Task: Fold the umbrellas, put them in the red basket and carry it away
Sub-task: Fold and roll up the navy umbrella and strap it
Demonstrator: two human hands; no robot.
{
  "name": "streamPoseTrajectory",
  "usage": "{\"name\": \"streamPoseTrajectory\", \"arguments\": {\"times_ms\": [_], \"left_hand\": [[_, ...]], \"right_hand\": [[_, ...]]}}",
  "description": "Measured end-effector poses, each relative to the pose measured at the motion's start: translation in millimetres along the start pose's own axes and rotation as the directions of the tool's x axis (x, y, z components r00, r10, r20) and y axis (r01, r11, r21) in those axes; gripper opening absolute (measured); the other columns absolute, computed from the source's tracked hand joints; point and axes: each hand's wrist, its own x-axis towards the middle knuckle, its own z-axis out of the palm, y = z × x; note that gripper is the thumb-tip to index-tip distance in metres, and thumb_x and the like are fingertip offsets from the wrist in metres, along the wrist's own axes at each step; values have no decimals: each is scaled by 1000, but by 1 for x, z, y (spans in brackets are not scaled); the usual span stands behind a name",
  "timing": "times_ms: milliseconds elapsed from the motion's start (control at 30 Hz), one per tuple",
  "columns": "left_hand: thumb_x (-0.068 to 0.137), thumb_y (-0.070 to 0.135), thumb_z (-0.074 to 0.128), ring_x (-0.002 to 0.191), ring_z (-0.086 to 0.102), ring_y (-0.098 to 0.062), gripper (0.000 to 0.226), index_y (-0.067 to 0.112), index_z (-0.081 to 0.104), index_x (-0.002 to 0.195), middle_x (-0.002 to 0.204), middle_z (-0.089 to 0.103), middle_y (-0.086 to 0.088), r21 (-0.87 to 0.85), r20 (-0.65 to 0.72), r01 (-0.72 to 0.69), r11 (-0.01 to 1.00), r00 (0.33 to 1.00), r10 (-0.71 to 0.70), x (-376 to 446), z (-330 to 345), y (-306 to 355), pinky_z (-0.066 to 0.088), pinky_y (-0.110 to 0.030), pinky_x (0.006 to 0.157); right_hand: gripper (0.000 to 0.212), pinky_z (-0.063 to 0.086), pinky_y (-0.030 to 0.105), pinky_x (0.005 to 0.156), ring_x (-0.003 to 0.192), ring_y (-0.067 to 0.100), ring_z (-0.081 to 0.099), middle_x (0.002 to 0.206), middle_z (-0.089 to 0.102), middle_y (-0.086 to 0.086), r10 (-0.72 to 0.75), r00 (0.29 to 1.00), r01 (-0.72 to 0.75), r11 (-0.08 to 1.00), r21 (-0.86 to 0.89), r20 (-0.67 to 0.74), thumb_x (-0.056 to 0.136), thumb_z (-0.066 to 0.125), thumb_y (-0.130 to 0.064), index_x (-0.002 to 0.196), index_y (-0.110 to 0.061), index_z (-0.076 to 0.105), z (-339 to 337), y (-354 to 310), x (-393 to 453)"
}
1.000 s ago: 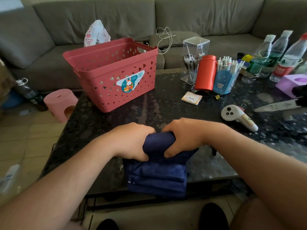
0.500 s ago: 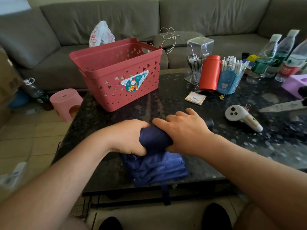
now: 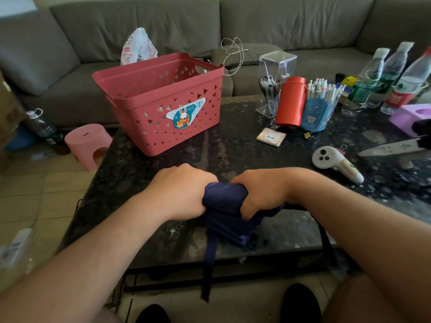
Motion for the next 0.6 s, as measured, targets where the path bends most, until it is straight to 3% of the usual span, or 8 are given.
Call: {"name": "streamPoseTrajectory", "arguments": {"times_ms": [100, 200, 267, 367, 467, 533, 600], "left_hand": [[80, 28, 68, 84, 65, -21, 21, 36, 64, 99, 89, 66, 10, -53, 32, 46, 998, 999, -44, 3, 4, -3, 53, -33, 66], [71, 24, 75, 75, 67, -20, 15, 23, 64, 81, 76, 69, 4, -191, 51, 128, 973, 991, -120, 7, 5, -11, 52, -30, 59], [69, 23, 79, 72, 67, -18, 18, 22, 63, 77, 73, 70, 4, -253, 63, 142, 957, 989, -131, 7, 4, -14, 50, -29, 58], [74, 32, 77, 80, 66, -20, 20, 29, 61, 85, 81, 66, 8, -136, 36, 117, 984, 993, -113, 6, 5, -12, 50, -31, 63], [76, 46, 75, 85, 63, -22, 30, 42, 56, 100, 89, 62, 11, 18, -34, 87, 996, 996, -86, 8, 6, -6, 48, -34, 68], [75, 45, 74, 82, 63, -20, 27, 41, 55, 94, 86, 61, 11, -1, 6, 58, 998, 998, -58, 6, 5, -1, 45, -34, 65], [72, 42, 75, 74, 60, -14, 23, 37, 56, 85, 81, 62, 12, -46, 75, 45, 998, 996, -42, 4, 4, 1, 46, -33, 61]], "right_hand": [[43, 55, 36, 78, 97, 20, 66, 103, 67, -10, -55, 972, -11, 961, -277, -227, 75, 74, -45, 114, -37, 58, 17, 3, 6], [42, 42, 36, 71, 99, 31, 67, 105, 67, -4, -253, 794, -126, 821, -557, -553, 80, 65, -51, 115, -32, 54, 35, 0, 15], [32, 38, 35, 67, 94, 33, 69, 101, 68, -2, -316, 735, -125, 807, -578, -600, 84, 64, -48, 110, -30, 55, 33, -5, 16], [31, 41, 34, 65, 94, 31, 68, 101, 68, -3, -171, 830, -116, 878, -464, -531, 83, 65, -51, 107, -34, 58, 27, -10, 14], [30, 49, 31, 63, 85, 24, 68, 90, 68, -5, 13, 961, -63, 983, -172, -277, 73, 76, -43, 98, -31, 62, 18, -10, 13], [26, 53, 31, 63, 82, 22, 70, 89, 72, -2, 50, 997, -46, 997, 59, -57, 72, 80, -30, 94, -29, 66, 9, -3, 12], [29, 57, 32, 68, 84, 19, 71, 91, 73, -6, 11, 999, -10, 999, 40, -38, 72, 81, -32, 96, -34, 65, 9, 4, 10]]}}
